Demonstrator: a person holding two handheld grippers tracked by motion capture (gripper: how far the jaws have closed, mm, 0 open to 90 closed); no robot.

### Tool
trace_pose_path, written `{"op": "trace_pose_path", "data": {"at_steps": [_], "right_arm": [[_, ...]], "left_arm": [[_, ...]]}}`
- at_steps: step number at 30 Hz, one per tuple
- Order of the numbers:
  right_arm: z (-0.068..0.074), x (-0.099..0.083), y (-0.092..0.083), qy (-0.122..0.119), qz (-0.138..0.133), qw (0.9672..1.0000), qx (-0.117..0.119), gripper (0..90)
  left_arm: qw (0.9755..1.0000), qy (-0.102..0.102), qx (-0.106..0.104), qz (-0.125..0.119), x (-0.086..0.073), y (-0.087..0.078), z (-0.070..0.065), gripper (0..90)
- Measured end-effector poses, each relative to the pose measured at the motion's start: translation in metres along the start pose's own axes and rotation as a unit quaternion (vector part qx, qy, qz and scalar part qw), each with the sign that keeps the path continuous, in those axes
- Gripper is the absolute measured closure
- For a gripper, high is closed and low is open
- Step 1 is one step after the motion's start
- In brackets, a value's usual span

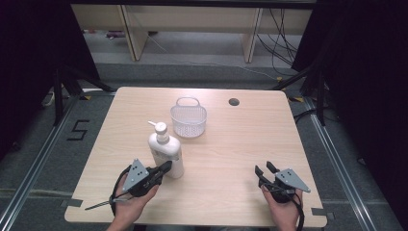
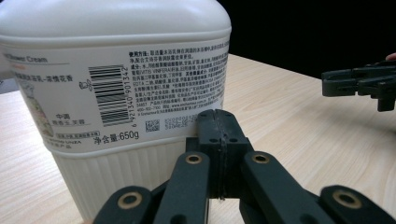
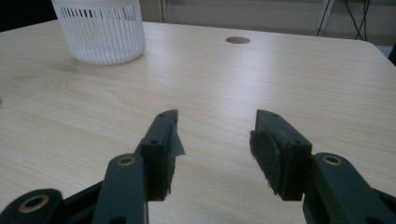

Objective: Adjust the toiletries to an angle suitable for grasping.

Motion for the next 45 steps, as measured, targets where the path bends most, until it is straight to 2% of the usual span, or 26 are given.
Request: {"op": "trace_pose_path", "data": {"at_steps": [1,3,5,7,15,22,23,24,31,33,34,37,38,39,41,42,45], "right_arm": [[0.0,0.0,0.0,0.0,0.0,1.0,0.001,50.7],[0.0,0.0,0.001,0.0,0.001,1.0,0.003,50.6],[0.0,0.0,0.001,-0.003,0.001,1.0,0.001,50.4],[0.0,0.0,0.001,-0.003,0.001,1.0,0.001,50.4],[0.0,0.0,0.0,0.0,0.003,1.0,0.006,50.1],[0.0,0.0,0.001,0.001,0.001,1.0,0.006,49.9],[0.0,0.0,0.0,0.001,0.003,1.0,0.006,49.9],[0.0,0.0,0.0,0.001,0.003,1.0,0.006,49.9],[0.001,0.0,0.0,0.001,0.002,1.0,0.007,49.5],[0.001,0.0,0.0,0.002,0.0,1.0,0.006,49.4],[0.001,0.0,0.0,0.0,0.0,1.0,0.003,49.0],[0.0,0.0,0.0,0.0,0.003,1.0,0.006,48.5],[0.0,0.0,0.0,0.0,0.003,1.0,0.006,48.5],[0.0,0.0,-0.001,-0.002,0.0,1.0,0.004,48.3],[-0.001,0.0,-0.001,-0.006,-0.001,1.0,-0.002,48.2],[-0.001,0.0,-0.001,-0.006,-0.001,1.0,-0.002,48.2],[0.0,0.0,-0.001,-0.003,0.01,0.9999,0.009,48.2]], "left_arm": [[1.0,-0.001,0.005,0.008,0.0,0.0,0.0,89.7],[1.0,-0.003,0.001,0.001,0.001,0.003,-0.001,89.7],[1.0,0.003,0.003,0.009,0.001,0.004,-0.001,89.7],[1.0,0.002,0.001,0.004,0.002,0.006,-0.001,89.7],[0.9998,0.01,0.007,0.012,0.004,0.016,-0.002,89.7],[0.9998,0.01,0.005,0.017,0.005,0.023,-0.002,89.7],[0.9999,0.008,0.002,0.01,0.005,0.025,-0.002,89.7],[0.9998,0.01,0.007,0.016,0.005,0.024,-0.002,89.7],[0.9999,0.002,0.011,0.013,0.005,0.022,-0.001,89.4],[0.9999,-0.002,0.01,0.012,0.005,0.02,-0.001,85.7],[0.9999,-0.008,0.003,0.01,0.005,0.014,0.0,82.2],[1.0,-0.005,0.004,0.006,0.004,0.007,0.003,74.5],[0.9999,-0.006,0.009,0.007,0.003,0.003,0.004,74.5],[0.9998,-0.003,0.02,0.001,0.002,-0.005,0.01,66.4],[0.9994,-0.004,0.034,-0.003,0.002,-0.013,0.015,60.4],[0.9994,-0.004,0.034,-0.003,0.002,-0.013,0.015,56.5],[0.9983,-0.008,0.057,-0.008,0.0,-0.026,0.021,49.1]]}}
Point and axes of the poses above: each handheld gripper's, and its own axes: y roughly forward along the jaws, x roughly out of its top, z roughly to its left, the point moved 5 cm from there along y, roughly forward along the jaws, and after that the axes turned 8 degrees about x, right-handed, at the moved point
